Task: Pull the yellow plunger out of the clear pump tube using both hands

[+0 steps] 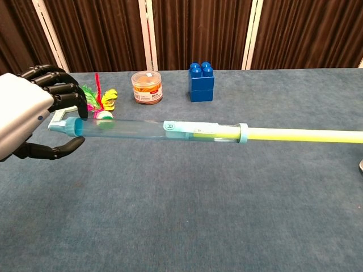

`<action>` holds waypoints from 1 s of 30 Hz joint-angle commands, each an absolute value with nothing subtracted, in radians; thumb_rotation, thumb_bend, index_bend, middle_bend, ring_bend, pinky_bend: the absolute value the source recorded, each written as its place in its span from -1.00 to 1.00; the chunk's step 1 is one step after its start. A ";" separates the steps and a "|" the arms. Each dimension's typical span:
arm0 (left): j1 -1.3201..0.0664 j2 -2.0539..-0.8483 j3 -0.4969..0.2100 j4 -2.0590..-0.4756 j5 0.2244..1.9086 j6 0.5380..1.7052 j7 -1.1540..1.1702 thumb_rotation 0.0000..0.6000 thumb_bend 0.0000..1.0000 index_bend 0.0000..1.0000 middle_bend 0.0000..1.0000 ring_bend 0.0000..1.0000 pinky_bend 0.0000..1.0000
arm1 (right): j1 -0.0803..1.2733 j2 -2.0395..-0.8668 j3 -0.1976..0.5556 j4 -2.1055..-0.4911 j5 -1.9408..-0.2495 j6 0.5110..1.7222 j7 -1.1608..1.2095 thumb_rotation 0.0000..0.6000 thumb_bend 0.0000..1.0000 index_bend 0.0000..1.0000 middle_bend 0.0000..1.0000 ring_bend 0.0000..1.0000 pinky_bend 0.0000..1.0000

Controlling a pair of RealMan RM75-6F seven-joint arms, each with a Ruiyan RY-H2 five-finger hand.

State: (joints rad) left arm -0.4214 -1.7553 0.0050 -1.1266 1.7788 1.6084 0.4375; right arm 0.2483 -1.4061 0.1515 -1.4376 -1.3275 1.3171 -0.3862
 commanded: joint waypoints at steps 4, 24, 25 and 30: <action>-0.409 -1.741 0.009 -1.130 1.783 1.619 0.433 1.00 0.12 0.39 -0.31 -0.61 -0.68 | 0.247 -1.391 0.160 -1.432 -1.313 1.316 -0.371 1.00 -0.25 0.63 -0.61 -1.00 -0.96; -0.380 -1.710 0.012 -1.121 1.780 1.629 0.409 1.00 0.09 0.38 -0.31 -0.61 -0.68 | 0.247 -1.370 0.167 -1.404 -1.289 1.313 -0.329 1.00 -0.25 0.63 -0.61 -1.00 -0.96; -0.379 -1.710 0.012 -1.121 1.781 1.630 0.409 1.00 0.09 0.38 -0.31 -0.61 -0.68 | 0.248 -1.371 0.167 -1.402 -1.289 1.312 -0.327 1.00 -0.25 0.63 -0.61 -1.00 -0.96; -0.371 -1.704 0.011 -1.122 1.784 1.639 0.410 1.00 0.09 0.38 -0.31 -0.61 -0.68 | 0.249 -1.368 0.169 -1.397 -1.283 1.309 -0.315 1.00 -0.25 0.63 -0.61 -1.00 -0.96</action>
State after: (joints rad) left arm -0.3719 -1.7044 0.0113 -1.1225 1.7838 1.6383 0.4097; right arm 0.2485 -1.3698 0.1681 -1.3970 -1.2849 1.3098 -0.3175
